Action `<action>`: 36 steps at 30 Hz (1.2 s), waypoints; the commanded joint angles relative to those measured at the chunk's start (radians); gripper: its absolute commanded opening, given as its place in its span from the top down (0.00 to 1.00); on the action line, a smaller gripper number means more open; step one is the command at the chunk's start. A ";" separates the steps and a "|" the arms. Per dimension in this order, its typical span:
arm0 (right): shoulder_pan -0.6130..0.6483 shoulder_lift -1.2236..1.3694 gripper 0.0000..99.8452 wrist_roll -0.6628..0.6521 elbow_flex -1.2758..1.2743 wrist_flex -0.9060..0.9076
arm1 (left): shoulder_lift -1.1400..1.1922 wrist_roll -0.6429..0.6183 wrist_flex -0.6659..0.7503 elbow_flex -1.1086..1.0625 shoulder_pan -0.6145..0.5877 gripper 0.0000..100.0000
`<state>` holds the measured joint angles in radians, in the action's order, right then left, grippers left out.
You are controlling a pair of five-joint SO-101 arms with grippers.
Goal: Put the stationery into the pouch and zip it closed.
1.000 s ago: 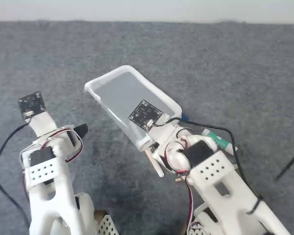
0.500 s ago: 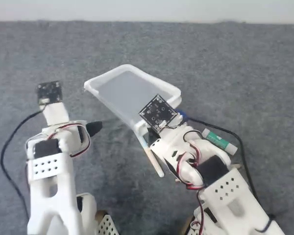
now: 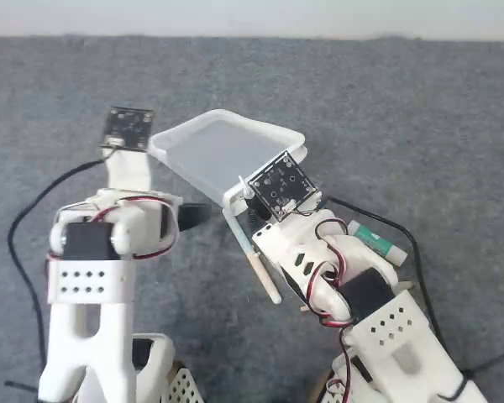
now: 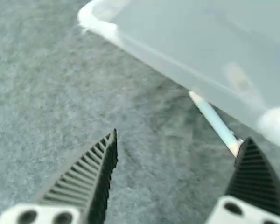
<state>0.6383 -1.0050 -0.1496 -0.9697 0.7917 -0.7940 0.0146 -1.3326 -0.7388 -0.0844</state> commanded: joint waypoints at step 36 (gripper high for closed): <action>-0.008 -0.042 0.99 0.009 -0.011 -0.015 | -0.295 -0.169 0.460 -0.415 0.034 0.76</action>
<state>0.6383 -1.0111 -0.1496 -0.9958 0.7917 -1.0533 -0.1419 -0.9030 -1.1669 -0.0353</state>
